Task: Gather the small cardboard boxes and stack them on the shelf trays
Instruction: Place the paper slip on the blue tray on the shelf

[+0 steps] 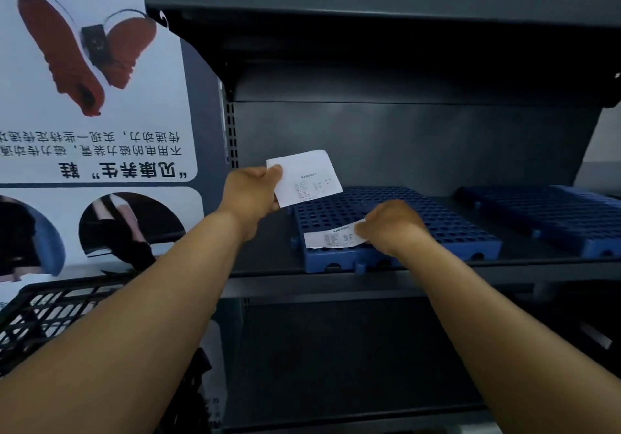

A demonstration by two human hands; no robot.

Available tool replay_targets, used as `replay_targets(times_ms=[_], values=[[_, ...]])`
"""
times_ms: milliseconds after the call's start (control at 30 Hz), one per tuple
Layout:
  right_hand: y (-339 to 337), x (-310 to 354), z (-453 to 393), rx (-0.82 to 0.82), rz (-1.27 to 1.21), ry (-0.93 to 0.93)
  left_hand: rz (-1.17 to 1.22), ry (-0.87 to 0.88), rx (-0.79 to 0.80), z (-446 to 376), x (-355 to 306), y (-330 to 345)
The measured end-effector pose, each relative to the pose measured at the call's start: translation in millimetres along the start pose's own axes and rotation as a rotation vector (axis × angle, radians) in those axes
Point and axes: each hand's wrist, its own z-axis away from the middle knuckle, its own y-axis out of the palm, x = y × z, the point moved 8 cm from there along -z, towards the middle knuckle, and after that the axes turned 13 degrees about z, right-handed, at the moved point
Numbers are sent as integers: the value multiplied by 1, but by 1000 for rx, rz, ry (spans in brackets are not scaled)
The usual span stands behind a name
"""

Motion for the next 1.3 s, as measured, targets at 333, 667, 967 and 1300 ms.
replay_targets(times_ms=[333,667,967,1300], values=[[-33,-9,19,-266,-297,-74,-17,-30,135,9,7,34],[-82,-100,20,-432,-499,34,-80,38,278,31,4,144],[-149,-245,-9,-533,-424,52,-197,56,329,50,29,301],[-186,-358,-79,-394,-229,46,-358,113,231,53,55,431]])
